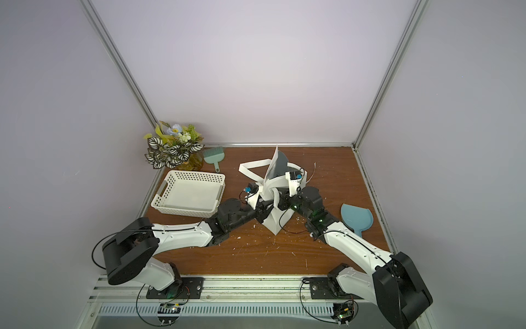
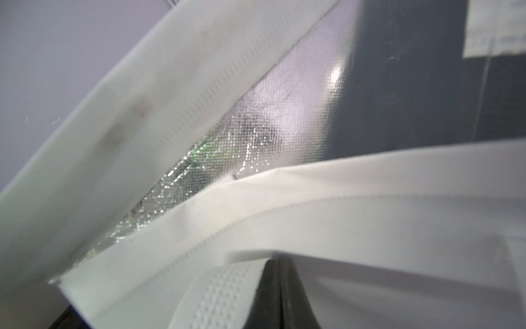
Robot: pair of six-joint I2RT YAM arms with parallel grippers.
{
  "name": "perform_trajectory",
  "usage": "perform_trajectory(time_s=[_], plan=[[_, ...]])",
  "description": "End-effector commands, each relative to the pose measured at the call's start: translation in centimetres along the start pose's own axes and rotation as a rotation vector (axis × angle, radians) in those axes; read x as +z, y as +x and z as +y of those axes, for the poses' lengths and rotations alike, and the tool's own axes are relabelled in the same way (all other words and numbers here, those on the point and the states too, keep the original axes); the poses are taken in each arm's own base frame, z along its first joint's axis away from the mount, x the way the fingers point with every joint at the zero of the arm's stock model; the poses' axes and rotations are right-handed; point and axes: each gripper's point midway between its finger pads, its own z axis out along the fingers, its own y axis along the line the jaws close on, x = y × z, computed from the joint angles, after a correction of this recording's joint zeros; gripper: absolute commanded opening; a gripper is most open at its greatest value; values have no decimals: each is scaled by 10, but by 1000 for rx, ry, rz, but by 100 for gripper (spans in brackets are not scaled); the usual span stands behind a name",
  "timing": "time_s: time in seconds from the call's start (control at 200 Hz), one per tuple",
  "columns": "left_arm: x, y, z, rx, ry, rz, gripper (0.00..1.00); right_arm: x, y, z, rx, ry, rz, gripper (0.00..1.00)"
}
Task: Place the ice pack in the delivery bag
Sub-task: Close the delivery bag at the center of the board.
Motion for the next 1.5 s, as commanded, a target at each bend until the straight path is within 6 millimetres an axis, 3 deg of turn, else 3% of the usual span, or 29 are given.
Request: perform_trajectory(time_s=[0.0, 0.14, 0.225, 0.3, 0.41, 0.56, 0.611, 0.726, 0.796, 0.946, 1.051, 1.251, 1.496], plan=[[6, -4, -3, 5, -5, -12, 33, -5, -23, 20, -41, -72, -59, 7], [7, -2, 0, 6, -18, -3, 20, -10, -25, 19, -50, -53, -54, 9], [5, -2, 0, 9, -19, -5, 18, -18, -33, 13, -49, 5, -53, 12], [2, -3, 0, 18, -22, -6, 16, -31, -44, -2, -32, 104, -57, 25], [0, -5, 0, 33, -24, -10, 12, -57, -63, -16, -60, 200, -96, 28], [-1, -6, 3, 58, -32, -2, 6, -84, -77, -37, -108, 304, -128, 47], [-2, -7, 6, 62, -27, 3, 6, -89, -77, -45, -120, 325, -127, 54], [-6, -11, 19, 72, -37, 13, 0, -95, -79, -57, -148, 348, -132, 55], [-8, -14, 28, 92, -45, 15, 0, -100, -82, -57, -178, 348, -151, 61], [-11, -21, 36, 120, -18, 17, 1, -104, -66, -71, -235, 383, -143, 67], [-10, -19, 34, 142, 7, 36, 3, -93, -50, -73, -286, 327, -133, 67], [-11, -16, 27, 138, 50, 65, 5, -80, -54, -86, -354, 319, -212, 66], [-11, -13, 18, 135, 106, 84, 5, -59, -62, -106, -365, 285, -223, 41]])
